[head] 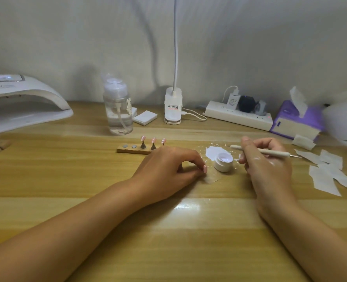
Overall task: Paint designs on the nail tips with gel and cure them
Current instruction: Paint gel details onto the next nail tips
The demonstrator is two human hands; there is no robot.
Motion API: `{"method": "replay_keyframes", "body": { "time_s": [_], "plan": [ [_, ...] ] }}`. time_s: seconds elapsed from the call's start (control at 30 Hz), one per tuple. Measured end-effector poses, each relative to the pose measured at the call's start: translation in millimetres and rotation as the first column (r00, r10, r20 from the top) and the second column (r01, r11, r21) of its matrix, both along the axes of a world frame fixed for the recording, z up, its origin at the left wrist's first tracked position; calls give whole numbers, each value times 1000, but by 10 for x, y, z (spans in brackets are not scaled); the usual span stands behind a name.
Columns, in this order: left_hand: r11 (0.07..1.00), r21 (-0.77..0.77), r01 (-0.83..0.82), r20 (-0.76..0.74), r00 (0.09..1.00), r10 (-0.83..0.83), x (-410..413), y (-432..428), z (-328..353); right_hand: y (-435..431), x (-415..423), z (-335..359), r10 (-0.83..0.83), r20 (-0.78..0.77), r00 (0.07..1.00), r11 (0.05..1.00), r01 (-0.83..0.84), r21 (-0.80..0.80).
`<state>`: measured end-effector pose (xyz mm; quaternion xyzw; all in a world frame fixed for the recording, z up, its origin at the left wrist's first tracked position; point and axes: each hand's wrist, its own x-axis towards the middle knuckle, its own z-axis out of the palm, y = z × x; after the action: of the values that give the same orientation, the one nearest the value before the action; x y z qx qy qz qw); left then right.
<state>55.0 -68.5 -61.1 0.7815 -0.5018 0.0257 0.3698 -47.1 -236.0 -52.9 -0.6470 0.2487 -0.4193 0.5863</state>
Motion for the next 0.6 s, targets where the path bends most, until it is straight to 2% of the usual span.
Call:
{"method": "replay_keyframes", "body": {
  "time_s": [0.13,0.33,0.6],
  "plan": [
    [1000,-2,-4,-1,1000,4,-3,2,-1,-46,7,-35,-6,-59,998,1000,6,-12],
    [1000,2,-19,-9,1000,19,-6,1,4,-187,34,-6,52,-248,967,999,-47,26],
    [1000,6,-23,-16,1000,23,-13,8,10,-238,48,-23,61,-314,947,996,-76,-37]
  ]
}}
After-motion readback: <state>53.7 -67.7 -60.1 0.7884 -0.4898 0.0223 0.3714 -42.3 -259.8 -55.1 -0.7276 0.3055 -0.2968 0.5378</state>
